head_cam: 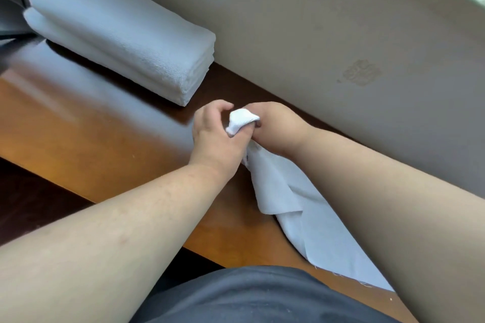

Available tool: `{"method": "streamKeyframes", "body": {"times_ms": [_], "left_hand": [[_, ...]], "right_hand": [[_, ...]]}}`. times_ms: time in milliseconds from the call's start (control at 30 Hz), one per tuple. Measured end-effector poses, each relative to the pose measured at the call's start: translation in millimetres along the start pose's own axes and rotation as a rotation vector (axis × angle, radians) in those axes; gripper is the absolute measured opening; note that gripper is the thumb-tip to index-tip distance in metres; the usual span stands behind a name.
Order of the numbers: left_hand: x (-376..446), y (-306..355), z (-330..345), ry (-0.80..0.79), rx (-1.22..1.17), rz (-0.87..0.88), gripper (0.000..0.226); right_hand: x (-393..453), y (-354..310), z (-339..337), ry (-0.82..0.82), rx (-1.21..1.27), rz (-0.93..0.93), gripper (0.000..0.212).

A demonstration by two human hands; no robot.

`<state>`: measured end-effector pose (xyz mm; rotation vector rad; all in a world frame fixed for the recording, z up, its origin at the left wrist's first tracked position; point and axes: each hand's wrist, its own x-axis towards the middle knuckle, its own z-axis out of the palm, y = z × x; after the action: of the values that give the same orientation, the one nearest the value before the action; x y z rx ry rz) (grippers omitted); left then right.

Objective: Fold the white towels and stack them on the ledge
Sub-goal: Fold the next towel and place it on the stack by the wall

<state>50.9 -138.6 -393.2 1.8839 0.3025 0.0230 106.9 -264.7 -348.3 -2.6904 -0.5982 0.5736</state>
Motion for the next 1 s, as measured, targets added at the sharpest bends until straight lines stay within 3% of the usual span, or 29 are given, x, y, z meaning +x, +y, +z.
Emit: {"method": "streamKeyframes", "body": {"times_ms": [67, 100, 200, 267, 367, 467, 533, 633, 733, 800, 1000], "left_hand": [[-0.6, -8.1, -1.4, -0.102, -0.186, -0.145, 0.057], [-2.1, -14.5, -1.3, -0.205, -0.176, -0.185, 0.055], [-7.0, -38.7, 4.4, -0.468, 0.126, -0.217, 0.031], [-10.5, -50.3, 8.6, -0.530, 0.181, -0.286, 0.032], [-15.6, -55.0, 2.6, -0.561, -0.053, -0.430, 0.034], [-18.0, -53.4, -13.4, -0.535, -0.325, -0.550, 0.032], [-19.7, -53.8, -22.6, -0.509, -0.370, -0.582, 0.032], [-23.9, -60.5, -36.1, -0.445, -0.274, -0.591, 0.025], [-27.1, -69.6, -54.8, -0.328, -0.255, -0.645, 0.014], [-28.3, -74.9, -67.3, -0.226, -0.211, -0.662, 0.020], [-25.0, -100.0, -103.1, -0.019, 0.067, -0.622, 0.024]], "right_hand": [[-3.9, 5.0, -5.5, 0.028, 0.239, 0.099, 0.013], [-5.0, 7.5, -7.9, 0.050, 0.335, 0.156, 0.015], [0.8, 14.1, -15.5, 0.068, 0.550, 0.328, 0.033], [8.6, 20.1, -24.0, 0.038, 0.710, 0.402, 0.045], [21.7, 34.9, -37.0, 0.113, 0.693, 0.402, 0.037], [39.4, 49.3, -40.7, 0.162, 0.580, 0.432, 0.023], [54.4, 54.1, -35.0, 0.154, 0.517, 0.466, 0.027], [80.5, 52.2, -22.8, 0.172, 0.387, 0.478, 0.034], [103.5, 49.2, -8.4, 0.152, 0.183, 0.464, 0.024], [115.4, 47.6, 0.5, 0.190, 0.069, 0.495, 0.022], [129.2, 33.6, 26.5, 0.472, 0.205, 0.601, 0.046]]}}
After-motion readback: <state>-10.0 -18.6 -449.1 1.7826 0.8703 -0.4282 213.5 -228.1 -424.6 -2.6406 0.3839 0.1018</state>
